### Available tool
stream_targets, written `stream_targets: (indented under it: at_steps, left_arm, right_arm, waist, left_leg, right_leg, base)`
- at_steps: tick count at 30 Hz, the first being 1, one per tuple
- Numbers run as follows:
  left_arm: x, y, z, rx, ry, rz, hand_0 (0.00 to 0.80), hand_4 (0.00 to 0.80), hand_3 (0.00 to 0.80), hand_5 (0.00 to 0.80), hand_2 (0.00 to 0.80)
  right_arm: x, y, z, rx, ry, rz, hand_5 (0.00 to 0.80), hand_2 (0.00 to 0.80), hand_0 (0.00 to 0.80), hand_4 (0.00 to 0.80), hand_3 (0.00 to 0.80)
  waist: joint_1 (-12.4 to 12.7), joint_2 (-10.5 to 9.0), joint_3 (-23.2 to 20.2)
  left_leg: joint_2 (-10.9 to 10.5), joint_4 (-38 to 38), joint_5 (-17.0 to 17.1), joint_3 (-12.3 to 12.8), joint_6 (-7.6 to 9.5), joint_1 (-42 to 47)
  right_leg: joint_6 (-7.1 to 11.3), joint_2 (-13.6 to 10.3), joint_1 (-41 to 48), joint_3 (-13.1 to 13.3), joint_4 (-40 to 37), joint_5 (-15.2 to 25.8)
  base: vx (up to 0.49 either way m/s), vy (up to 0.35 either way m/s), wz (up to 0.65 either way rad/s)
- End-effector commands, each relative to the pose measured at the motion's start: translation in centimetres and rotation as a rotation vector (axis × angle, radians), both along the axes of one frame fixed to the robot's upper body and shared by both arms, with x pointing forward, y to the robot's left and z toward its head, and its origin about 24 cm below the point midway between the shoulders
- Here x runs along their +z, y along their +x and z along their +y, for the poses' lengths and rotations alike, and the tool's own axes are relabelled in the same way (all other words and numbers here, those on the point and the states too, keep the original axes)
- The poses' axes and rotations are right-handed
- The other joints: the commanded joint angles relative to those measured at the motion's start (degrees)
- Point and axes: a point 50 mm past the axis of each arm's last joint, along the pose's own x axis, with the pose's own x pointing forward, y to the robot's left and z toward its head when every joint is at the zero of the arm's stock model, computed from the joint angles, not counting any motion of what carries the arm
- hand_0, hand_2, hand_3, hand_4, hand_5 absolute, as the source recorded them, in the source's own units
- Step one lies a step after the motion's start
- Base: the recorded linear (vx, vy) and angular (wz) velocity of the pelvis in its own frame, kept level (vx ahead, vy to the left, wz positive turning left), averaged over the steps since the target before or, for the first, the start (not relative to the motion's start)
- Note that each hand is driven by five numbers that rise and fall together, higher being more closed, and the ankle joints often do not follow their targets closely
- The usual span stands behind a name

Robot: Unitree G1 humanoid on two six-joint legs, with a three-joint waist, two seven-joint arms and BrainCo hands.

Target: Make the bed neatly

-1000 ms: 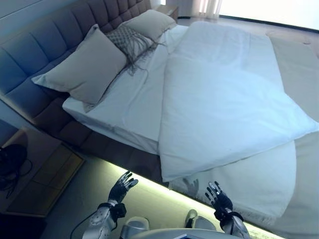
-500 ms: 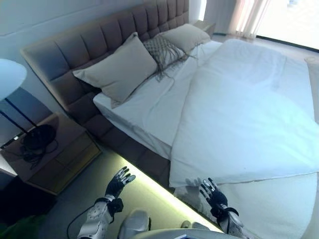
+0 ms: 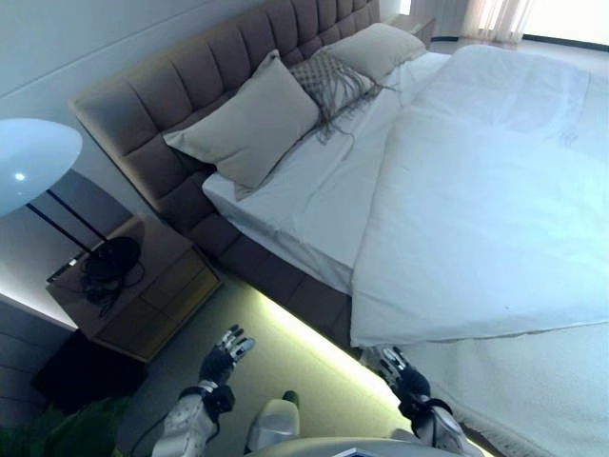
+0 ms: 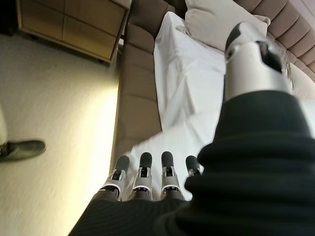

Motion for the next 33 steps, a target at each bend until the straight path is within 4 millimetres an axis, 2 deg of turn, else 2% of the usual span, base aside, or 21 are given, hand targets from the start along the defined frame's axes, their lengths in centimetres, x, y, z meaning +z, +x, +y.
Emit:
stream_targets:
  at_steps: [1, 2, 4, 5, 7, 10, 12, 13, 16, 18, 19, 22, 23, 25, 26, 28, 30, 32, 33]
  left_arm:
    - [2.6, 1.4, 1.0, -0.082, 0.085, -0.125, 0.0, 0.0, 0.0, 0.0, 0.0]
    - [2.7, 1.3, 1.3, -0.064, 0.093, -0.112, 0.0, 0.0, 0.0, 0.0, 0.0]
    - [2.4, 0.8, 1.6, -0.052, 0.11, -0.102, 0.0, 0.0, 0.0, 0.0, 0.0]
    - [2.5, 0.8, 1.9, -0.041, 0.15, -0.109, 0.0, 0.0, 0.0, 0.0, 0.0]
    - [2.8, 1.3, 2.2, 0.009, 0.148, -0.127, 0.0, 0.0, 0.0, 0.0, 0.0]
    - [2.8, 2.2, 2.6, 0.06, 0.15, -0.142, 0.0, 0.0, 0.0, 0.0, 0.0]
    - [2.6, 2.3, 2.4, 0.078, 0.133, -0.14, 0.0, 0.0, 0.0, 0.0, 0.0]
    - [2.4, 2.3, 1.9, 0.07, 0.126, -0.145, 0.0, 0.0, 0.0, 0.0, 0.0]
    - [2.0, 2.4, 1.0, 0.036, 0.137, -0.141, 0.0, 0.0, 0.0, 0.0, 0.0]
    - [1.8, 2.3, 0.6, 0.017, 0.125, -0.138, 0.0, 0.0, 0.0, 0.0, 0.0]
    - [1.7, 2.1, 0.6, 0.027, 0.126, -0.133, 0.0, 0.0, 0.0, 0.0, 0.0]
    - [0.6, 0.3, 0.8, 0.044, 0.151, -0.065, 0.0, 0.0, 0.0, 0.0, 0.0]
    - [0.5, 0.1, 1.0, 0.03, 0.189, -0.056, 0.0, 0.0, 0.0, 0.0, 0.0]
    - [1.2, 0.7, 1.5, 0.0, 0.214, -0.099, 0.0, 0.0, 0.0, 0.0, 0.0]
    - [1.8, 1.5, 2.1, 0.01, 0.217, -0.119, 0.0, 0.0, 0.0, 0.0, 0.0]
    - [2.1, 2.0, 2.6, 0.024, 0.189, -0.126, 0.0, 0.0, 0.0, 0.0, 0.0]
    - [2.4, 2.3, 2.9, 0.011, 0.199, -0.152, 0.0, 0.0, 0.0, 0.0, 0.0]
    - [2.7, 2.7, 2.9, 0.02, 0.167, -0.17, 0.0, 0.0, 0.0, 0.0, 0.0]
    - [2.6, 2.6, 2.7, 0.025, 0.154, -0.172, 0.0, 0.0, 0.0, 0.0, 0.0]
  right_arm:
    - [0.8, 0.3, 2.0, -0.026, 0.061, -0.071, 0.0, 0.0, 0.0, 0.0, 0.0]
    - [0.9, 0.4, 2.6, 0.003, 0.047, -0.087, 0.0, 0.0, 0.0, 0.0, 0.0]
    - [1.1, 0.6, 3.6, 0.037, 0.06, -0.12, 0.0, 0.0, 0.0, 0.0, 0.0]
    - [1.2, 0.7, 4.3, 0.047, 0.074, -0.125, 0.0, 0.0, 0.0, 0.0, 0.0]
    - [1.3, 0.9, 4.5, 0.063, 0.059, -0.128, 0.0, 0.0, 0.0, 0.0, 0.0]
    - [0.8, 0.8, 3.0, 0.038, 0.031, -0.114, 0.0, 0.0, 0.0, 0.0, 0.0]
    - [0.6, 1.0, 2.0, 0.02, 0.017, -0.099, 0.0, 0.0, 0.0, 0.0, 0.0]
    - [0.6, 1.3, 1.0, 0.011, -0.009, -0.093, 0.0, 0.0, 0.0, 0.0, 0.0]
    - [0.8, 1.7, -1.5, -0.034, -0.076, -0.086, 0.0, 0.0, 0.0, 0.0, 0.0]
    - [1.0, 1.7, -3.2, -0.106, -0.082, -0.078, 0.0, 0.0, 0.0, 0.0, 0.0]
    - [0.8, 1.6, -3.9, -0.116, -0.07, -0.072, 0.0, 0.0, 0.0, 0.0, 0.0]
    - [-0.4, -0.3, -4.7, -0.131, -0.052, -0.008, 0.0, 0.0, 0.0, 0.0, 0.0]
    - [-0.9, -1.1, -4.8, -0.21, 0.0, 0.02, 0.0, 0.0, 0.0, 0.0, 0.0]
    - [-1.4, -1.4, -5.5, -0.337, 0.09, 0.021, 0.0, 0.0, 0.0, 0.0, 0.0]
    - [-1.4, -0.9, -6.5, -0.422, 0.12, 0.018, 0.0, 0.0, 0.0, 0.0, 0.0]
    - [-1.2, 0.0, -7.6, -0.518, 0.178, -0.004, 0.0, 0.0, 0.0, 0.0, 0.0]
    - [-0.3, 2.1, -8.5, -0.562, 0.221, -0.07, 0.0, 0.0, 0.0, 0.0, 0.0]
    - [0.8, 4.1, -9.2, -0.575, 0.257, -0.138, 0.0, 0.0, 0.0, 0.0, 0.0]
    - [1.2, 4.8, -9.3, -0.584, 0.294, -0.17, 0.0, 0.0, 0.0, 0.0, 0.0]
  waist:
    - [2.3, -2.26, -2.9]
    - [3.0, -2.86, -2.9]
    - [3.5, -2.88, -3.4]
    - [3.6, -3.19, -3.4]
    - [3.5, -3.18, -3.5]
    - [3.1, -3.2, -2.9]
    - [3.1, -3.09, -2.5]
    - [2.9, -2.77, -2.0]
    - [1.8, -1.98, -0.1]
    - [0.6, -2.45, 1.4]
    - [0.4, -2.53, 2.2]
    - [0.7, -2.25, 2.4]
    - [0.6, -2.18, 2.2]
    - [1.0, -2.14, 2.7]
    - [1.9, -1.77, 3.6]
    - [3.5, -0.99, 5.1]
    - [4.8, -0.35, 6.9]
    - [5.8, 0.34, 8.3]
    - [6.2, 0.62, 8.6]
  left_leg:
    - [-0.5, 1.9, 6.2, -2.1, 2.59, -6.7]
    - [-1.8, 2.0, 5.6, -2.0, 3.66, -5.9]
    - [-2.6, 1.3, 5.2, -2.0, 4.87, -4.8]
    - [-2.9, 0.7, 5.2, -2.3, 4.9, -4.3]
    - [-2.3, 0.4, 5.5, -2.6, 4.11, -5.0]
    - [-1.7, 1.7, 5.7, -2.7, 3.16, -7.6]
    - [-0.7, 1.4, 6.8, -2.4, 2.09, -8.8]
    - [0.3, 1.0, 7.7, -1.9, 0.99, -10.3]
    - [1.8, 4.6, 9.8, -0.3, -0.82, -14.2]
    - [1.7, 13.2, 8.1, 1.9, -1.19, -17.1]
    - [1.2, 16.6, 6.9, 1.9, -1.12, -18.1]
    - [0.2, 11.4, 2.2, 1.4, 1.75, -13.8]
    - [0.0, 11.3, 1.8, 2.0, 1.97, -13.2]
    - [-0.1, 13.5, 0.2, 2.7, 2.5, -14.9]
    - [-0.4, 14.6, -1.1, 2.3, 3.33, -16.5]
    - [-1.0, 15.6, -2.3, 1.8, 3.95, -18.0]
    - [-1.9, 18.5, -3.4, 1.5, 4.14, -21.8]
    - [-2.9, 22.3, -4.6, 1.6, 4.44, -26.5]
    - [-3.5, 25.0, -7.3, 1.3, 4.52, -27.8]
  right_leg:
    - [3.86, -3.5, 7.5, -2.8, -1.5, 6.8]
    - [4.45, -5.3, 6.1, -2.5, 2.4, 9.1]
    - [5.06, -5.4, 3.8, -2.0, 5.4, 11.7]
    - [5.01, -4.8, 3.7, -1.7, 3.4, 11.5]
    - [4.56, -3.0, 4.0, -2.1, -3.7, 11.0]
    - [4.02, -0.9, 4.2, -2.2, -8.4, 10.8]
    - [3.58, 0.5, 4.2, -3.0, -10.6, 11.1]
    - [3.06, 1.4, 3.5, -3.3, -11.5, 11.0]
    - [2.35, 2.1, 1.0, -3.7, -11.9, 11.1]
    - [1.71, 1.0, -0.8, -4.0, -11.3, 11.3]
    - [1.55, 0.6, -2.4, -3.7, -10.4, 11.5]
    - [2.23, -0.6, -3.4, -3.5, -7.3, 11.1]
    - [2.91, -0.9, -3.6, -3.3, -5.7, 10.6]
    - [3.73, -2.0, -5.7, -3.4, -2.8, 10.7]
    - [3.91, -3.9, -8.8, -3.8, -0.2, 11.1]
    - [4.45, -6.0, -12.4, -3.7, 3.9, 11.3]
    - [4.62, -7.0, -15.3, -3.5, 6.4, 10.7]
    - [4.0, -7.9, -19.1, -3.4, 9.9, 9.8]
    - [4.24, -8.3, -20.8, -2.5, 13.4, 7.5]
  base:
    - [0.249, 0.119, -0.14]
    - [0.221, 0.118, -0.06]
    - [0.171, 0.049, -0.07]
    - [0.078, -0.076, -0.28]
    - [-0.025, -0.16, -0.54]
    - [-0.071, -0.186, -0.4]
    - [-0.073, -0.121, -0.09]
    - [-0.129, -0.057, -0.11]
    - [-0.162, -0.012, -0.15]
    - [-0.14, 0.008, -0.2]
    - [-0.056, 0.078, -0.19]
    - [0.195, 0.148, -0.4]
    - [0.27, 0.091, -0.54]
    - [0.067, 0.047, -0.15]
    - [-0.083, 0.067, 0.03]
    - [-0.072, 0.09, -0.27]
    - [-0.18, 0.083, -0.17]
    - [-0.216, 0.08, 0.01]
    - [-0.097, 0.086, 0.03]
